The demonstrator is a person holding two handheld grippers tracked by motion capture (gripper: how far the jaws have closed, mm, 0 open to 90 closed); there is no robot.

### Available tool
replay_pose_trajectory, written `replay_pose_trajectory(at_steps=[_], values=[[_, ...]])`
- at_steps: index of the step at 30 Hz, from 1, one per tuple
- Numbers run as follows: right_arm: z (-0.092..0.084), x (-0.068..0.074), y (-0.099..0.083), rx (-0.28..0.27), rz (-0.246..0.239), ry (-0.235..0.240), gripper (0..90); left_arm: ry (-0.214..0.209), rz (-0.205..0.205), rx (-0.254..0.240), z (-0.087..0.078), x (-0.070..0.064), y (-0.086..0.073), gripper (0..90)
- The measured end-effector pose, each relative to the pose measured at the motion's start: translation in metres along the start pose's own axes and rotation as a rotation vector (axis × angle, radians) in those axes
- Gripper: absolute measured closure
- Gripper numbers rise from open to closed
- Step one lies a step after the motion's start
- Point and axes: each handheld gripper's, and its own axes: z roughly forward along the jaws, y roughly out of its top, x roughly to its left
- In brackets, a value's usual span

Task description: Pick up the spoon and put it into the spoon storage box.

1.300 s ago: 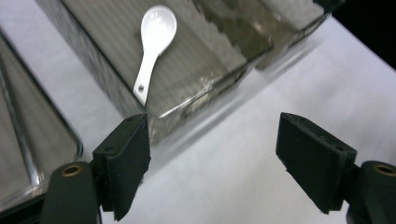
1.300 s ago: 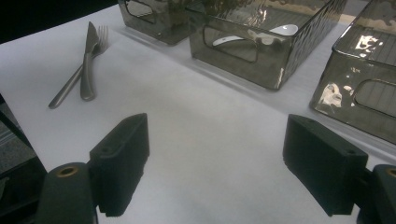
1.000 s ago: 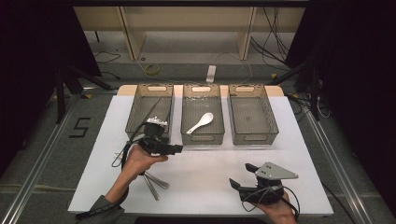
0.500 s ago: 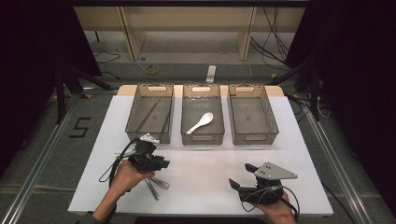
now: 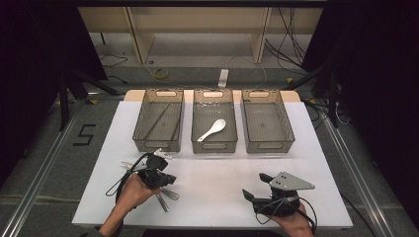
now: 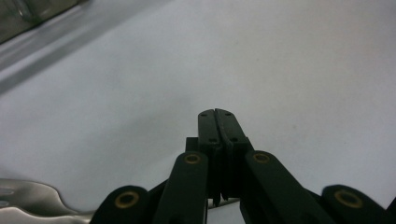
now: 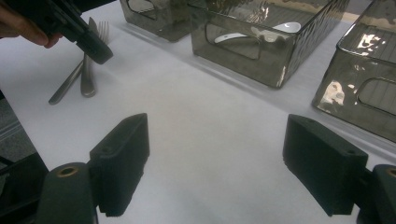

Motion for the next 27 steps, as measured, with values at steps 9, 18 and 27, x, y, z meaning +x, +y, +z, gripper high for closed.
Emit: replay_pose_trajectory(at_steps=[9,18,27], values=[[-0.0001,-0.0009,-0.0001,0.000,-0.001,0.000,23.7,0.012,0.002,0.044,0.0047,0.0008,-0.0054,89.1],[-0.0001,-0.0023,-0.0004,-0.001,0.000,0.002,23.8,0.008,-0.004,0.063,0.0058,0.0016,-0.0072,89.1],[-0.0002,-0.0032,-0.0006,-0.003,0.009,0.002,23.7,0.003,0.001,0.086,0.0069,0.0000,-0.0094,89.1]])
